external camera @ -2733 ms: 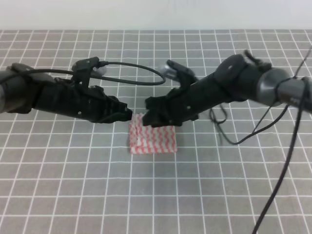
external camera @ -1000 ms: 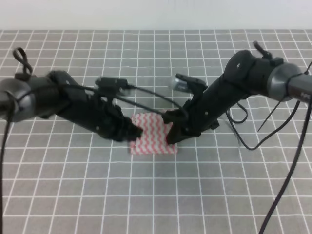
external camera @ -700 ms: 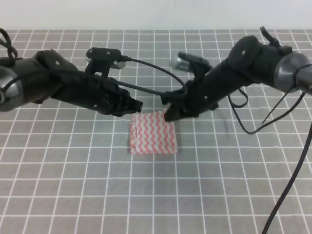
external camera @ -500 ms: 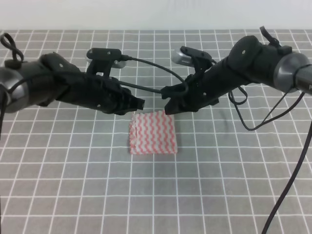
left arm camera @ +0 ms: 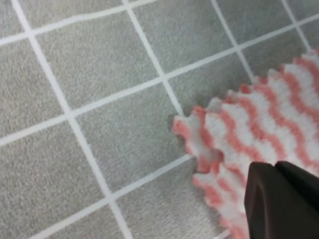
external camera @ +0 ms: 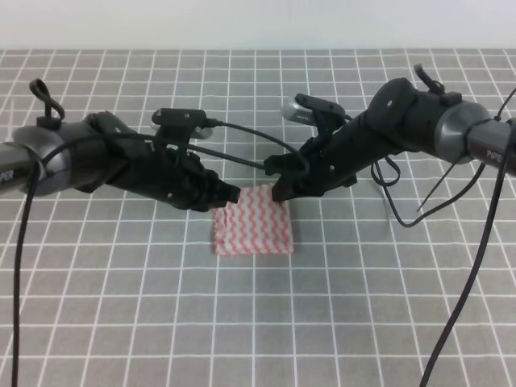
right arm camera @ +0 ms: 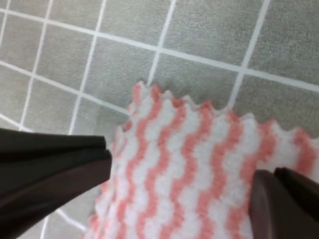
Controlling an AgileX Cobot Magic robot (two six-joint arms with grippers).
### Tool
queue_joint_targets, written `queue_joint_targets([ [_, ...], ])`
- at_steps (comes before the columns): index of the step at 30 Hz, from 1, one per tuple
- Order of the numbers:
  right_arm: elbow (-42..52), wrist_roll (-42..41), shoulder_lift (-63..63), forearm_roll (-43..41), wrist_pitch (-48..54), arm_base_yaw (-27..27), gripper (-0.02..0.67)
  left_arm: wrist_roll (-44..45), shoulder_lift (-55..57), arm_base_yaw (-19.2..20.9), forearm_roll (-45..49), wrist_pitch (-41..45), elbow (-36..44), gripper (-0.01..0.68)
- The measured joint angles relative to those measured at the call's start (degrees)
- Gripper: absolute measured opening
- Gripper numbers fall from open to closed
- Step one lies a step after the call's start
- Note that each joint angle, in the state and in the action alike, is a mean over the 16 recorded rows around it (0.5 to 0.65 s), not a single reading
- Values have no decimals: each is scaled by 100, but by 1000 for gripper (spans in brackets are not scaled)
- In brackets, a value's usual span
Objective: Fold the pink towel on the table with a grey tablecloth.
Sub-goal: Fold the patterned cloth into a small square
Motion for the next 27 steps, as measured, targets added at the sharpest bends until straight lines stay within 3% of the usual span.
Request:
queue_joint_targets([
  [8,-28,59,61,24,163,-137,-15,19,-127,13,85,52,-6,-3],
  [16,-28,61,-183,35,589,-216,-15,-13,-508,35,105,620,-7,-2],
  [27,-28,46,-446,-186,1176,135,-15,-110,-417,45,128,1495,-3,-2],
])
